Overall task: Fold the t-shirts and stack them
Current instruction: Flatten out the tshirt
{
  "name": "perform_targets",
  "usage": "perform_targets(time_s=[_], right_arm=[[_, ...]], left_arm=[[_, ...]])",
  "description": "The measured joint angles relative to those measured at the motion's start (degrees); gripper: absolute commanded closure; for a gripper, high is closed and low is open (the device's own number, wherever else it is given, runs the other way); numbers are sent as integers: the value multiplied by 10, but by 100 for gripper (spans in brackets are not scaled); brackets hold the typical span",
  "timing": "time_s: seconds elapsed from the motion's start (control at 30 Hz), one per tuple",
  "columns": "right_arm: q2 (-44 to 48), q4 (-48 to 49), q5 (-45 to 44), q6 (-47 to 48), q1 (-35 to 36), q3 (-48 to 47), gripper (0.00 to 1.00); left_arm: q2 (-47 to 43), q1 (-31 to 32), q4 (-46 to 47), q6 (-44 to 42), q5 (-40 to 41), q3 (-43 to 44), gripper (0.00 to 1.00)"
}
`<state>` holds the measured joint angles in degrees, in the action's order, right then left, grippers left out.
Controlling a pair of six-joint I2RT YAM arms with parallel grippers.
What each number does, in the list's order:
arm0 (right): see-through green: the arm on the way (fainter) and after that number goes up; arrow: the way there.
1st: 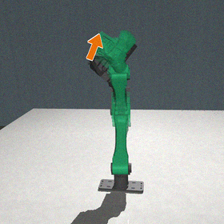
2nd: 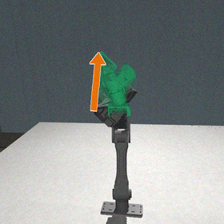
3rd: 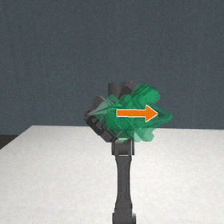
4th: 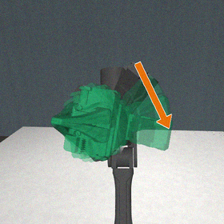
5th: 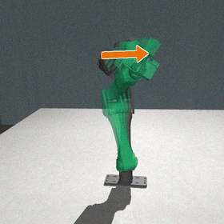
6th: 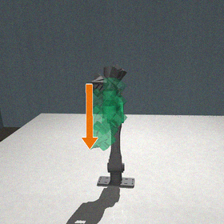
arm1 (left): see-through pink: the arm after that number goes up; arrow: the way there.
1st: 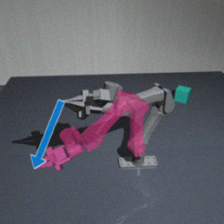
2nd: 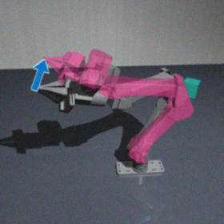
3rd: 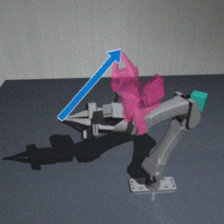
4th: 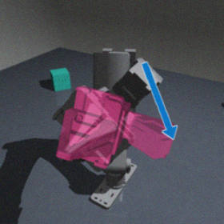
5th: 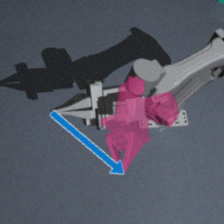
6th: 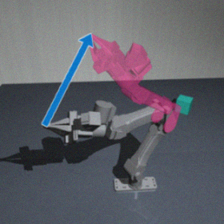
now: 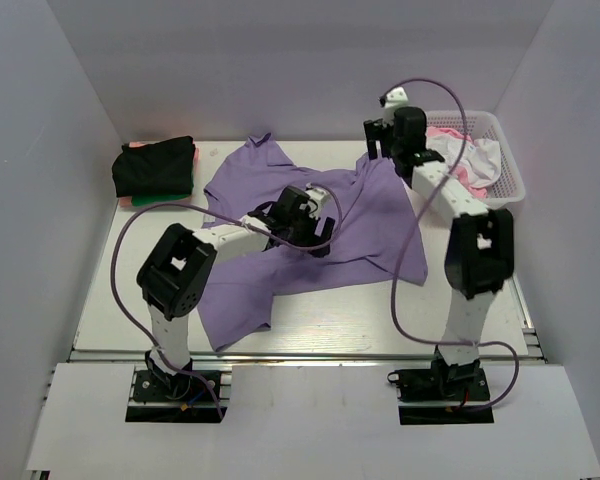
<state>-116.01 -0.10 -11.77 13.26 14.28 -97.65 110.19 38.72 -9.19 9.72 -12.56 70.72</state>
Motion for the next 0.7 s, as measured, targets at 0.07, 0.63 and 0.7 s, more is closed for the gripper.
perform_targets(time_s=[0.07, 0.63, 0.7], right_arm=[[76, -15, 15, -67, 0, 81, 10], [139, -140, 107, -254, -2, 325, 10], [111, -150, 105, -260, -4, 305, 10]], left_arm=[[-7, -3, -25, 7, 62, 26, 0], [92, -130, -103, 48, 263, 157, 0], [131, -144, -104, 50, 263, 184, 0]])
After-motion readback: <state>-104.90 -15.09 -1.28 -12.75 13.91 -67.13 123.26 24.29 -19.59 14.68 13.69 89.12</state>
